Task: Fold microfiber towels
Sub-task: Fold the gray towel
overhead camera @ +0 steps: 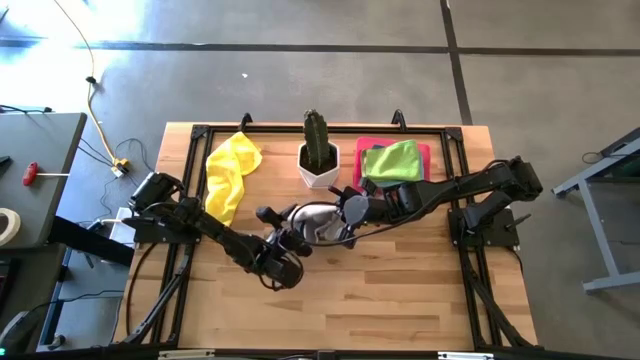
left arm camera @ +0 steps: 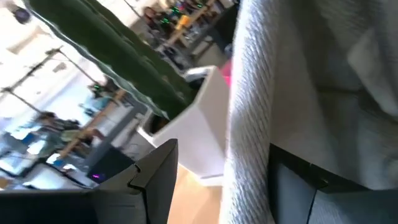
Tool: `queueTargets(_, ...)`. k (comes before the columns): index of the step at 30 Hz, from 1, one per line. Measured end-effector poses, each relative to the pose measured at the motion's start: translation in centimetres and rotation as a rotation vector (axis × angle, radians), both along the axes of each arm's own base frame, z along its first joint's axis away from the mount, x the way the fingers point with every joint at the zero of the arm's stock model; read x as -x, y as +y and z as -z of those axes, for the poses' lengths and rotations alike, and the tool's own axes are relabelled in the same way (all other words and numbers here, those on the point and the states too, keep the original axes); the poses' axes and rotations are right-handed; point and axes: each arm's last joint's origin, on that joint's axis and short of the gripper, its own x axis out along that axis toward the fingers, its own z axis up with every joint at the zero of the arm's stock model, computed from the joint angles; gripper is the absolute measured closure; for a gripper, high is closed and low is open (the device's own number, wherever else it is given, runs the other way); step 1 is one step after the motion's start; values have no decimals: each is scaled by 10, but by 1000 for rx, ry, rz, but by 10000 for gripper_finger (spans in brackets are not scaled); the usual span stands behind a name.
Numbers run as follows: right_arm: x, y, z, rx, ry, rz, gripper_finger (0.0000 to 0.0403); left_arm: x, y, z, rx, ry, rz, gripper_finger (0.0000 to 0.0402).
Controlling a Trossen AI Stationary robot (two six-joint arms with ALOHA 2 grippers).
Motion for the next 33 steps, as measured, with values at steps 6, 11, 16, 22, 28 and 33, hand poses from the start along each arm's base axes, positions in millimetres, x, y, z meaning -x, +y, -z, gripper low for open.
queueTargets(6, 0, 0, 0, -10, 2, -8, 399, -2, -6, 8, 267, 55, 155, 202)
queueTargets(11, 0, 1, 0, -25, 5, -21, 399, -3, -11, 13, 451, 168, 298, 202)
queueTargets(16, 0, 1, 0, -40, 5, -26, 399, -4, -12, 14, 422, 266, 359, 202)
queueTargets(22, -1, 5, -1, -139, -16, -26, 399, -3, -7, 14, 139, 320, 235, 202)
queueTargets(28, -9, 4, -8, -236, -129, -6, 399, -1, -11, 18, 36, 425, 242, 202)
queueTargets(33, -19, -15, -16, -333, -232, 7, 399, 3, -24, 20, -3, 438, 266, 202)
